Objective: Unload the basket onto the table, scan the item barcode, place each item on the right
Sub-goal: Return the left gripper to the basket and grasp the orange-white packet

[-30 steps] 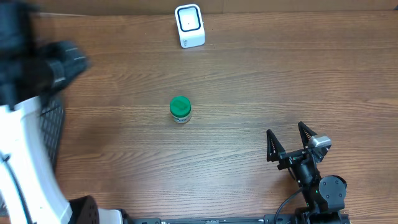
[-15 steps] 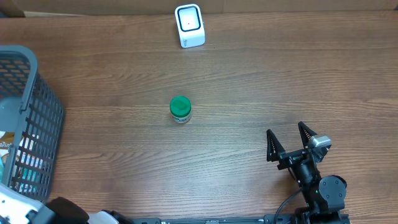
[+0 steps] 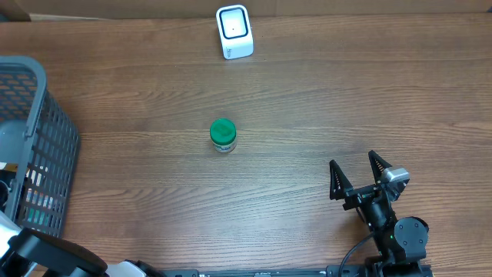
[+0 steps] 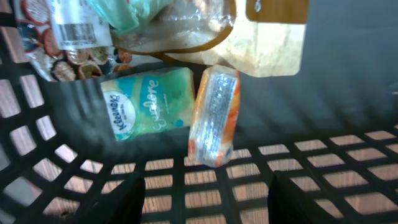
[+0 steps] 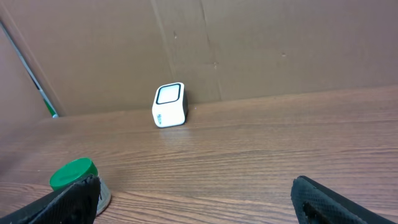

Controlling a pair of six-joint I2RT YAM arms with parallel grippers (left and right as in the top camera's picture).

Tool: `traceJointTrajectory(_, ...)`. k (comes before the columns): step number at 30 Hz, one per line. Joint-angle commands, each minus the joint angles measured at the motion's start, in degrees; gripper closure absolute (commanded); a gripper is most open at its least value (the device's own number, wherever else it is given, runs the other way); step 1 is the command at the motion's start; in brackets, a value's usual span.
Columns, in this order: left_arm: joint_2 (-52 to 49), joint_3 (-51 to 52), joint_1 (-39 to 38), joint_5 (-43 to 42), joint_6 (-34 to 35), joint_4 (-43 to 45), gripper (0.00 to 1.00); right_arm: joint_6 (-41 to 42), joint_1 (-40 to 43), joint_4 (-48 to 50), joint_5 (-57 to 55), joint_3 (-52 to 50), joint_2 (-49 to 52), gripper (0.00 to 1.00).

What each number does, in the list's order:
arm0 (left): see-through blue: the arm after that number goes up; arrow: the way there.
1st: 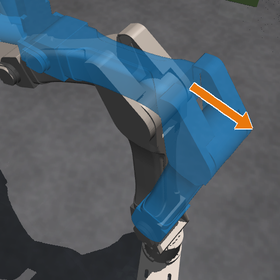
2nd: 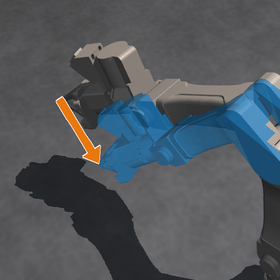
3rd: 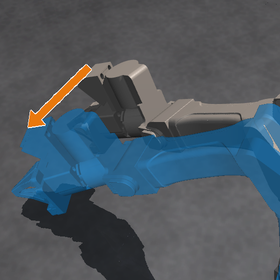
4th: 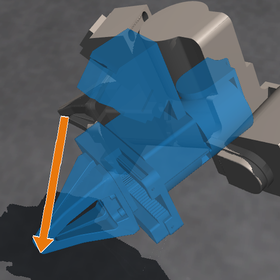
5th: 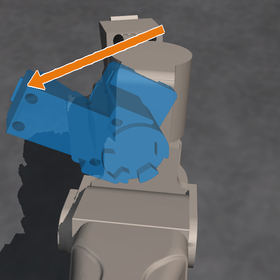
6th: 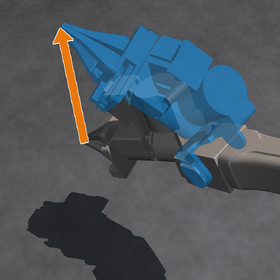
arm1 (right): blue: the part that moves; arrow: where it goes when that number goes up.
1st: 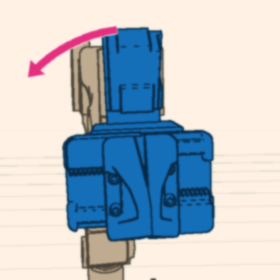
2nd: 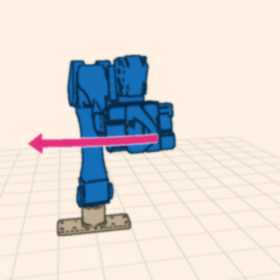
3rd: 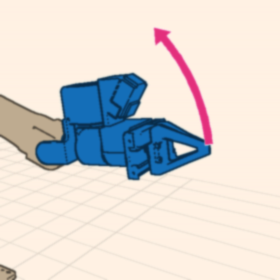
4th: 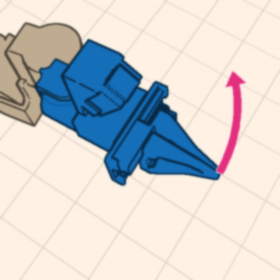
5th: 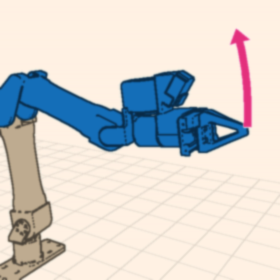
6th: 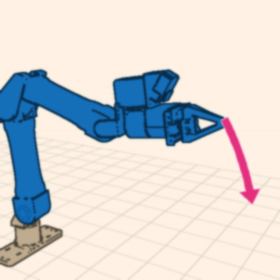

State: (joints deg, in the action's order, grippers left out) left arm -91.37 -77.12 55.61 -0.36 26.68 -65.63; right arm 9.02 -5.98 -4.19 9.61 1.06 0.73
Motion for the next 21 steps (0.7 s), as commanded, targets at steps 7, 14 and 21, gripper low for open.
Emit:
traceJointTrajectory(7, -4.7, 3.3, 0.2, 1.5, -1.6, 4.4, 0.54, 0.2, 0.4, 0.2, -0.5, -0.6, -0.6, 0.00)
traceJointTrajectory(14, -9.4, 3.3, 0.1, 0.3, -2.5, 6.6, 0.57, 0.2, 0.4, 0.2, -0.5, -0.6, -0.6, 0.00)
traceJointTrajectory(21, -10.3, 3.3, -1.7, 0.3, -2.5, 9.0, 0.57, 0.2, 0.4, 0.2, -0.5, -0.6, -0.6, 0.00)
